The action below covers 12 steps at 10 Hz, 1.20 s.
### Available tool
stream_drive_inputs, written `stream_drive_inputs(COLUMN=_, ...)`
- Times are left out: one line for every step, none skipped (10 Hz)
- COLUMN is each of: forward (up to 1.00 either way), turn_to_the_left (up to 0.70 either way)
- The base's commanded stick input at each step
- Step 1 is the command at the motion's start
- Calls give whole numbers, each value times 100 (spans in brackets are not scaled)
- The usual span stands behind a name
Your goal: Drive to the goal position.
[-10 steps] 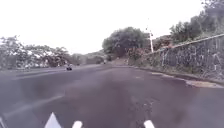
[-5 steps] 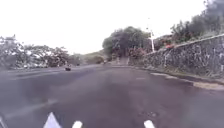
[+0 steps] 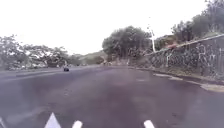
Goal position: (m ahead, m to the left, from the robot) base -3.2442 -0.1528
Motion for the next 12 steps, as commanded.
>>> stream_drive_inputs(forward=70, turn_to_the_left=0)
stream_drive_inputs(forward=70, turn_to_the_left=0)
stream_drive_inputs(forward=70, turn_to_the_left=0)
stream_drive_inputs(forward=70, turn_to_the_left=0)
stream_drive_inputs(forward=70, turn_to_the_left=0)
stream_drive_inputs(forward=70, turn_to_the_left=0)
stream_drive_inputs(forward=70, turn_to_the_left=0)
stream_drive_inputs(forward=70, turn_to_the_left=0)
stream_drive_inputs(forward=70, turn_to_the_left=0)
stream_drive_inputs(forward=70, turn_to_the_left=0)
stream_drive_inputs(forward=70, turn_to_the_left=0)
stream_drive_inputs(forward=70, turn_to_the_left=0)
